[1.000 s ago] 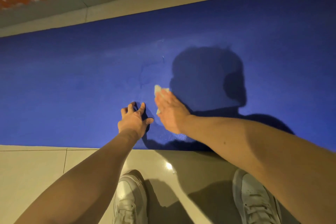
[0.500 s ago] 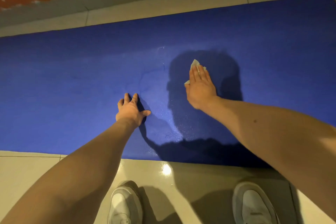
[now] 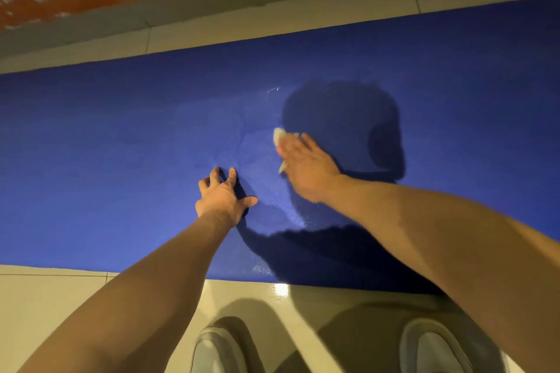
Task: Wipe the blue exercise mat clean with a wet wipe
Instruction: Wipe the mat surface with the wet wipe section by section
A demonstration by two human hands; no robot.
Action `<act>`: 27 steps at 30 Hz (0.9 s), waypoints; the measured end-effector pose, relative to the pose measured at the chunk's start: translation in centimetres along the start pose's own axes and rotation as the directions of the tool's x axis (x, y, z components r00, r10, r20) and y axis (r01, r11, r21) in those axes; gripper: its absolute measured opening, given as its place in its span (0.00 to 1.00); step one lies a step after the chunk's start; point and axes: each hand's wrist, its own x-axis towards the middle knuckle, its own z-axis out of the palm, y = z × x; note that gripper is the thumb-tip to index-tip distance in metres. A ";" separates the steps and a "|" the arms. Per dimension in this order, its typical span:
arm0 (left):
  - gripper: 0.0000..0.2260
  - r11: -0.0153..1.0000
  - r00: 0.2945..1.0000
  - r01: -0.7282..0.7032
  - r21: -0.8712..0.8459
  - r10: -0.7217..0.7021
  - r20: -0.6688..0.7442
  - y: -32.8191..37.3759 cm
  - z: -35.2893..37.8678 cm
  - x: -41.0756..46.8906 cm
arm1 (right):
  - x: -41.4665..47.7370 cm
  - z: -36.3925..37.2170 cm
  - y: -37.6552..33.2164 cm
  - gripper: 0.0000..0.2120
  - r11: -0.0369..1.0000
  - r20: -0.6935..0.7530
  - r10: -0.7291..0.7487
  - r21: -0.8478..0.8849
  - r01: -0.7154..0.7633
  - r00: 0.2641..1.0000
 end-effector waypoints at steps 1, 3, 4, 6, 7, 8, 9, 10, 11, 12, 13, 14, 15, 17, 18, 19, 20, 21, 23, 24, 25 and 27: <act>0.42 1.000 1.000 -0.002 -0.014 0.002 0.012 0.0 -0.2 0.1 | 0.3 -0.4 1.7 0.35 0.996 -0.012 0.075 -0.044 -0.075 0.997; 0.40 0.998 1.000 -0.002 -0.058 0.003 0.012 0.1 -0.7 0.6 | 0.7 -1.4 5.2 0.34 0.973 -0.021 0.220 -0.072 -0.221 0.975; 0.37 0.996 1.000 0.001 -0.085 -0.002 -0.016 0.1 -1.0 0.9 | 0.8 -1.8 6.5 0.33 0.960 -0.016 0.275 -0.043 -0.276 0.961; 0.32 0.992 0.994 -0.011 -0.123 -0.002 -0.105 0.1 -1.5 1.7 | 1.2 -1.9 7.4 0.31 0.945 0.000 0.326 0.009 -0.326 0.945; 0.32 0.991 0.990 -0.026 -0.135 0.007 -0.141 0.0 -1.7 2.2 | 1.5 -1.7 7.0 0.31 0.938 0.002 0.347 0.027 -0.347 0.938; 0.34 0.988 0.987 -0.042 -0.147 0.018 -0.161 -0.1 -1.9 2.8 | 1.8 -1.6 6.2 0.31 0.929 0.001 0.368 0.043 -0.368 0.930; 0.37 0.987 0.986 -0.055 -0.151 0.030 -0.164 -0.2 -2.0 3.5 | 2.3 -1.4 5.1 0.31 0.919 -0.002 0.391 0.055 -0.390 0.920; 0.40 0.988 0.988 -0.062 -0.145 0.040 -0.149 -0.2 -2.2 4.2 | 2.6 -1.4 4.0 0.31 0.908 0.002 0.412 0.077 -0.411 0.911; 0.43 0.989 0.992 -0.058 -0.134 0.042 -0.120 -0.2 -2.4 4.8 | 2.9 -1.2 3.0 0.31 0.902 0.004 0.421 0.105 -0.419 0.907; 0.46 0.991 0.996 -0.049 -0.127 0.039 -0.085 -0.2 -2.7 5.3 | 3.2 -0.9 1.9 0.31 0.906 -0.001 0.412 0.108 -0.409 0.911; 0.49 0.991 0.998 -0.040 -0.126 0.034 -0.049 -0.1 -3.0 5.7 | 3.4 -0.6 0.8 0.30 0.920 -0.012 0.384 0.095 -0.381 0.923; 0.50 0.991 0.999 -0.031 -0.128 0.029 -0.013 -0.1 -3.2 6.0 | 3.4 -0.2 -0.4 0.30 0.941 -0.008 0.330 0.082 -0.329 0.944; 0.51 0.991 0.999 -0.023 -0.131 0.026 0.019 0.0 -3.4 6.2 | 3.4 0.2 -1.7 0.31 0.958 0.004 0.268 0.102 -0.267 0.964; 0.50 0.992 0.998 -0.017 -0.124 0.024 0.053 0.1 -3.5 6.3 | 3.2 0.8 -4.0 0.32 0.977 0.043 0.133 0.163 -0.138 0.990; 0.50 0.993 0.998 -0.018 -0.113 0.025 0.053 0.1 -3.5 6.2 | 3.0 1.0 -4.6 0.32 0.985 0.052 0.063 0.156 -0.071 0.997; 0.50 0.994 0.998 -0.019 -0.103 0.025 0.052 0.1 -3.5 6.2 | 3.0 1.1 -4.7 0.32 0.993 0.046 0.007 0.114 -0.013 0.999; 0.50 0.995 0.998 -0.019 -0.100 0.025 0.053 0.0 -3.5 6.2 | 3.1 1.0 -4.1 0.33 0.998 0.038 -0.037 0.053 0.035 0.999; 0.50 0.995 0.998 -0.017 -0.097 0.023 0.056 0.0 -3.5 6.1 | 3.4 0.6 -3.0 0.34 0.999 0.032 -0.051 0.008 0.050 0.998; 0.50 0.997 0.998 -0.015 -0.082 0.020 0.062 0.1 -3.6 6.1 | 4.1 -0.6 0.2 0.36 0.998 0.013 0.024 -0.060 -0.023 1.000; 0.50 0.997 0.998 -0.014 -0.071 0.019 0.064 0.1 -3.7 6.0 | 4.3 -1.2 2.1 0.37 0.992 -0.001 0.105 -0.075 -0.105 0.994; 0.49 0.998 0.998 -0.014 -0.059 0.018 0.063 0.2 -3.7 5.9 | 4.4 -1.9 4.1 0.36 0.977 -0.014 0.196 -0.079 -0.196 0.981; 0.49 0.999 0.998 -0.014 -0.034 0.015 0.055 0.1 -3.9 5.7 | 4.6 -3.1 7.1 0.34 0.945 0.020 0.314 -0.107 -0.311 0.949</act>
